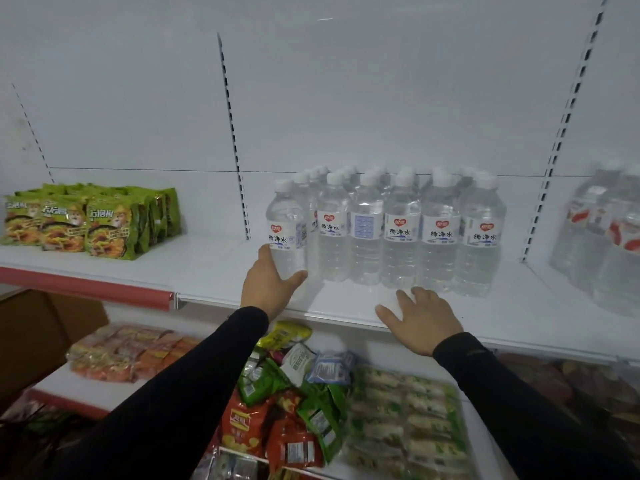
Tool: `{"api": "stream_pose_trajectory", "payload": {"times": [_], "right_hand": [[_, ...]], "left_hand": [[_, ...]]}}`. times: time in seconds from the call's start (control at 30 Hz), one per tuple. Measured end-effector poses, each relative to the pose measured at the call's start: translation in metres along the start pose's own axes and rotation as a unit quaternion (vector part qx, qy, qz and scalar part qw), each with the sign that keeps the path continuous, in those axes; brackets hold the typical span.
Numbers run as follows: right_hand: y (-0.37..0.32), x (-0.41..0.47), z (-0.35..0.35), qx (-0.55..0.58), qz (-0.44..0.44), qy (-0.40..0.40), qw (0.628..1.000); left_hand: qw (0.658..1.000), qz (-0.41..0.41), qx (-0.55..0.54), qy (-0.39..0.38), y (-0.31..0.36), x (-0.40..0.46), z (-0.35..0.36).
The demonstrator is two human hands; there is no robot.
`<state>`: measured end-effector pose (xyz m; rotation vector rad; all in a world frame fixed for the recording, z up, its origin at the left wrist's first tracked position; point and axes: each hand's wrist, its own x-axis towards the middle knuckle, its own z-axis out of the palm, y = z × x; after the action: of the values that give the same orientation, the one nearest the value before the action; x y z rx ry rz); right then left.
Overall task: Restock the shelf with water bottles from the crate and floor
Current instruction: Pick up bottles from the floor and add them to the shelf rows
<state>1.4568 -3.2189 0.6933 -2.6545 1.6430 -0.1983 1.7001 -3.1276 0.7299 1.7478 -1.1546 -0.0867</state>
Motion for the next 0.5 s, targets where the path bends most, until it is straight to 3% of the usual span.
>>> {"api": "stream_pose_trajectory", "payload": {"times": [0.5], "right_hand": [[0.0, -0.002, 0.005, -0.016, -0.002, 0.036, 0.999]], "left_hand": [[1.0, -0.017, -0.007, -0.001, 0.001, 0.009, 0.015]]}}
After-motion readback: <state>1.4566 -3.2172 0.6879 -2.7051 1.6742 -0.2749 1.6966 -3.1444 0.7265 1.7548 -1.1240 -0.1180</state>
